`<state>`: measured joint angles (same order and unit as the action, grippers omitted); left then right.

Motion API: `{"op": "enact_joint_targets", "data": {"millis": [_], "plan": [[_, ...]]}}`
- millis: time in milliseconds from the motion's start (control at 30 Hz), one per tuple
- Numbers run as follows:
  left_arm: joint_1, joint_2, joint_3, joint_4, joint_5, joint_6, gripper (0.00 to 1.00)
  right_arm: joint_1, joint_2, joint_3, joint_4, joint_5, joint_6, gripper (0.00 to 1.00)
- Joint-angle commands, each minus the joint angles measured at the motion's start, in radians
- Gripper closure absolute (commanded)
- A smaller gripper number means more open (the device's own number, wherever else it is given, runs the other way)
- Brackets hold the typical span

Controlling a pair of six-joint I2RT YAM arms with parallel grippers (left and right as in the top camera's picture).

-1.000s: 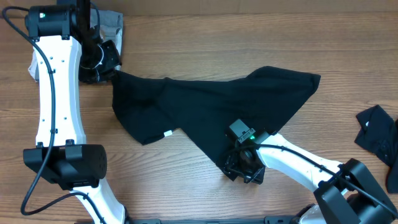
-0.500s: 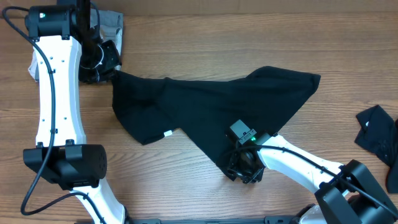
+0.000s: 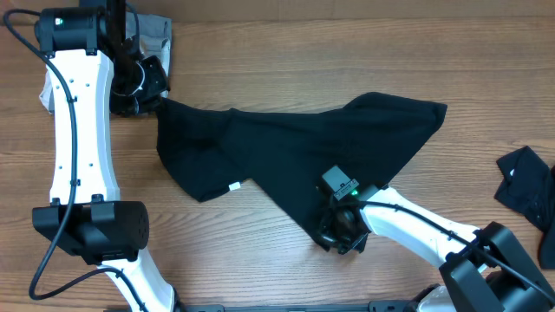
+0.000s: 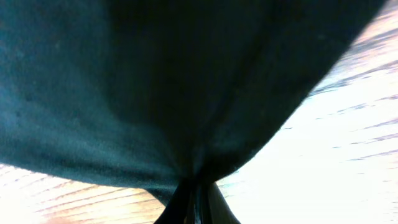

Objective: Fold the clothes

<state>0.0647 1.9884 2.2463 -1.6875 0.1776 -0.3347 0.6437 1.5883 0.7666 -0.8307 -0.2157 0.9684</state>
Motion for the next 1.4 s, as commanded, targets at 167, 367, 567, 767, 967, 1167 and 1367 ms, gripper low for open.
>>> {"op": "enact_joint_targets", "data": {"millis": [167, 367, 567, 767, 967, 1167, 1367], "plan": [[-0.014, -0.049, 0.002, -0.002, 0.223, 0.134, 0.96, -0.209, -0.139, 0.259, -0.269, 0.143, -0.137, 0.96], [-0.047, -0.236, 0.003, -0.002, 0.223, 0.137, 0.96, -0.389, -0.234, 0.719, -0.569, 0.155, -0.283, 0.96], [-0.102, -0.434, 0.003, -0.002, 0.222, 0.098, 0.96, -0.483, -0.235, 1.178, -0.804, 0.156, -0.336, 0.96], [-0.184, -0.644, 0.003, -0.002, 0.201, 0.002, 0.96, -0.488, -0.264, 1.467, -0.863, 0.099, -0.366, 0.96], [-0.200, -0.751, 0.003, -0.002, 0.126, -0.101, 0.96, -0.488, -0.268, 1.519, -0.854, 0.113, -0.347, 0.96], [-0.200, -0.686, 0.001, 0.091, 0.065, -0.115, 0.96, -0.488, -0.175, 1.519, -0.770, 0.173, -0.348, 0.96], [-0.200, -0.465, 0.002, 0.499, 0.035, -0.115, 0.96, -0.495, -0.012, 1.519, -0.494, 0.172, -0.348, 0.96]]}}
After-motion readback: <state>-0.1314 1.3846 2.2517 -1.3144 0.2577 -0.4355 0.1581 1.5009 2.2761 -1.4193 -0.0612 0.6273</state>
